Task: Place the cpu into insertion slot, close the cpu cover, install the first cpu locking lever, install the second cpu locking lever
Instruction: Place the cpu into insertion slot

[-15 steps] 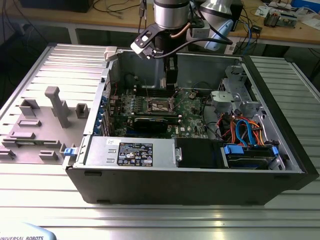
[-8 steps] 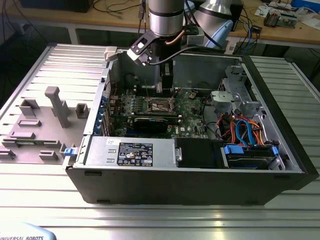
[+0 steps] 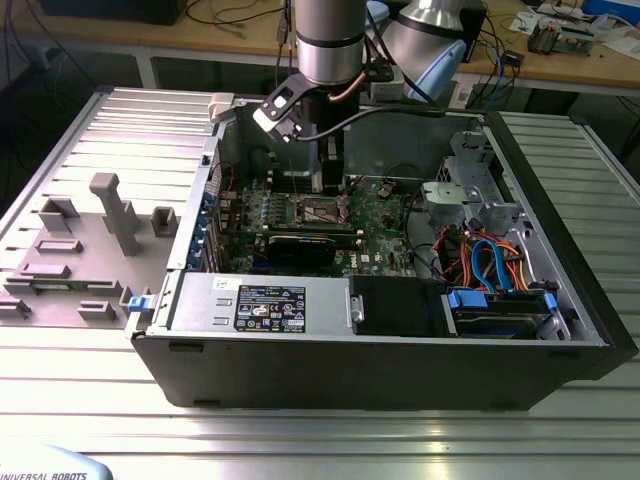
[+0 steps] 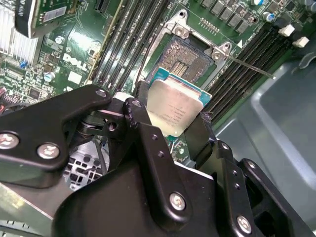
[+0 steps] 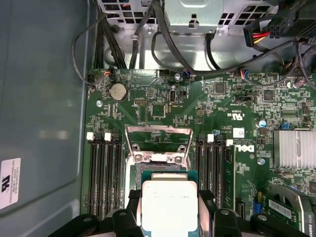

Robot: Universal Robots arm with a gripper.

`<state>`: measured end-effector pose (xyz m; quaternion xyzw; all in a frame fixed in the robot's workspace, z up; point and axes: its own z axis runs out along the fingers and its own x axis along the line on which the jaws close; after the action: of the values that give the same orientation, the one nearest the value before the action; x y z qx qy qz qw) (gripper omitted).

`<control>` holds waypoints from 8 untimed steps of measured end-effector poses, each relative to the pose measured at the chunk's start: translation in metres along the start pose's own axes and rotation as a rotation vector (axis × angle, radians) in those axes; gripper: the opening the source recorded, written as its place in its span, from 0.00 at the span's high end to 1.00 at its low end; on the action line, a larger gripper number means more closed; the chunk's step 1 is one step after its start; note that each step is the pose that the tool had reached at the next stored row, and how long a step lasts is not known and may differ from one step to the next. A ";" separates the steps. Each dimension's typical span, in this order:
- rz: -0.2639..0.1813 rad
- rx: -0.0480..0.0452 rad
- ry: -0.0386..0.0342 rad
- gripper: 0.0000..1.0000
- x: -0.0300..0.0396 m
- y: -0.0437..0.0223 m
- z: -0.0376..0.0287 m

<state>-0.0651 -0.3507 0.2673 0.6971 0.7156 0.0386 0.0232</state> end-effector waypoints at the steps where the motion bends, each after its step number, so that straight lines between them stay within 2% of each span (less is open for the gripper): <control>1: 0.000 0.0001 -0.0001 0.46 0.0000 0.0000 0.0000; 3: 0.000 0.0000 0.0000 0.46 -0.0001 -0.0002 0.0025; 4: 0.000 0.0000 0.0001 0.46 -0.0003 -0.0017 0.0174; 5: 0.000 0.0000 0.0000 0.46 0.0002 -0.0034 0.0261; 8: 0.000 0.0000 0.0005 0.46 0.0012 -0.0064 0.0323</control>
<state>-0.0688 -0.3489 0.2346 0.6971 0.7156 0.0388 0.0230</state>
